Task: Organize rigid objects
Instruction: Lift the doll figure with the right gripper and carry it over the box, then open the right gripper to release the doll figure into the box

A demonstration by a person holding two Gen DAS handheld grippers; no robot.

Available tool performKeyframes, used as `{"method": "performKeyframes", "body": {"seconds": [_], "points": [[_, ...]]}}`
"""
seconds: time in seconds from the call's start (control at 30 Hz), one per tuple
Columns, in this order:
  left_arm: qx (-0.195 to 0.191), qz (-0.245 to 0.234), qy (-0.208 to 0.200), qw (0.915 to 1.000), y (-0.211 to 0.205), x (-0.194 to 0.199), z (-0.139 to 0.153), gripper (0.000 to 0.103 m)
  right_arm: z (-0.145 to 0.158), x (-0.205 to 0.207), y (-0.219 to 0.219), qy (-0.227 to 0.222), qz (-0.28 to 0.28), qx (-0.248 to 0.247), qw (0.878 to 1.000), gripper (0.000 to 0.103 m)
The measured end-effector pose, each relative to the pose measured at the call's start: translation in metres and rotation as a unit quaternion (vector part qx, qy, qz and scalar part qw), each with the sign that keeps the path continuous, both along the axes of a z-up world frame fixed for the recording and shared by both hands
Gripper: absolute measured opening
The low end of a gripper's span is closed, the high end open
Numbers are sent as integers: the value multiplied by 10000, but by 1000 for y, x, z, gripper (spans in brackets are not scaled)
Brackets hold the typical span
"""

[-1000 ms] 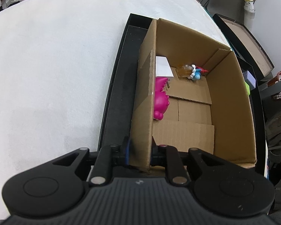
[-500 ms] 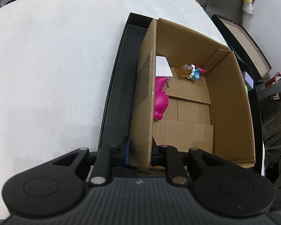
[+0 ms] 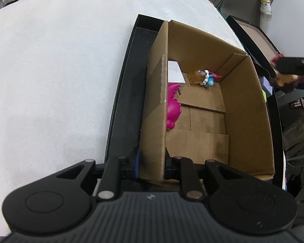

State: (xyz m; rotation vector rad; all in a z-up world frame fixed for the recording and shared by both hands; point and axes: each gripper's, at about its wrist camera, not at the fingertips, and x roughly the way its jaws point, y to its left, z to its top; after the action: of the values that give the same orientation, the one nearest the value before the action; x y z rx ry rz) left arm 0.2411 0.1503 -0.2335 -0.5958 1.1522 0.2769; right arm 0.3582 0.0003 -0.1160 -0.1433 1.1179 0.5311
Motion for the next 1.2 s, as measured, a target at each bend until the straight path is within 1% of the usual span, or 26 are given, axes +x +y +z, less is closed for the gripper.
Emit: {"method": "performKeyframes", "body": {"seconds": [0.37, 0.7, 1.1, 1.2], "points": [[-74, 31, -10, 10000, 4, -1, -1, 20, -24, -4, 35, 215, 313, -113, 9992, 35], [-167, 76, 30, 9998, 7, 0, -2, 20, -51, -10, 54, 433, 521, -188, 9975, 36], [-130, 114, 81, 9998, 9, 2, -2, 20, -90, -14, 53, 880, 310, -175, 9955, 36], [-117, 148, 95, 9998, 10, 1, -2, 20, -94, -13, 50, 1014, 255, -37, 9945, 40]]}}
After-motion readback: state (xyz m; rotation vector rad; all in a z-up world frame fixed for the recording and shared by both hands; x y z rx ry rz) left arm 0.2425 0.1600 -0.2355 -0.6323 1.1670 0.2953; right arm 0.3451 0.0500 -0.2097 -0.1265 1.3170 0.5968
